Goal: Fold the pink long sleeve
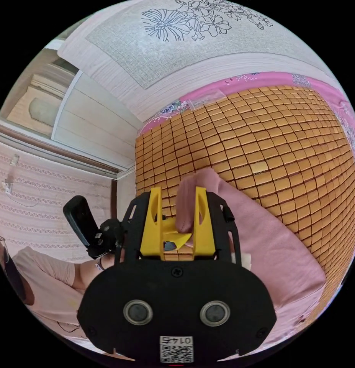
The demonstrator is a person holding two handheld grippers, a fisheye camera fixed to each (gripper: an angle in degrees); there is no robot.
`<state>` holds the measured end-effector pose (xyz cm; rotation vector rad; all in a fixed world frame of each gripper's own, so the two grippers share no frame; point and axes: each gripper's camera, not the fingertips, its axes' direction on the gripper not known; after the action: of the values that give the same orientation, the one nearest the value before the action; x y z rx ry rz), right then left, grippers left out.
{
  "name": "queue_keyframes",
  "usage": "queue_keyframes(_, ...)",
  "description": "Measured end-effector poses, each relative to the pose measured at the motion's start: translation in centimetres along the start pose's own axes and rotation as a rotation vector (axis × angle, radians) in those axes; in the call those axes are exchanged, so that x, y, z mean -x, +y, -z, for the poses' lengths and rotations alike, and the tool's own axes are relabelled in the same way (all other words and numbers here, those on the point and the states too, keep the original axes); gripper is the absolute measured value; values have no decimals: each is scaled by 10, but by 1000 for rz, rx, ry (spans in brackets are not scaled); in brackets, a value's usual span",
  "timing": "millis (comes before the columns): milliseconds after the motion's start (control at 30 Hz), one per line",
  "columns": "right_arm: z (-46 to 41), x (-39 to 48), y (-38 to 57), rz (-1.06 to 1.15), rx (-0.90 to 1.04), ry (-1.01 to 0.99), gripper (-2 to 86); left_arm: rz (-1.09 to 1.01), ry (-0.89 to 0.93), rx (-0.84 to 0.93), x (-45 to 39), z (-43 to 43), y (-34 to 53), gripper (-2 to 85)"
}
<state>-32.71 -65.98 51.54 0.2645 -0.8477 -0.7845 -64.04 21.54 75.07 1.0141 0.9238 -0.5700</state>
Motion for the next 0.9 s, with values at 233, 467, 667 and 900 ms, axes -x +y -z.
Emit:
queue_keyframes(233,28,30,27,17,118,273,29,-136,31,118,-30,-32,24,43)
queue_keyframes(467,140,24,90,-113,-79,106,13,-223,99,37,-59,-27,54,44)
queue_keyframes(667,271,50,199,-174,-349,0,10,-436,298,-27,-129,-24,96,41)
queue_keyframes(900,436,148,409,-123,-586,18,12,-783,634,-14,-255,-4,169,42)
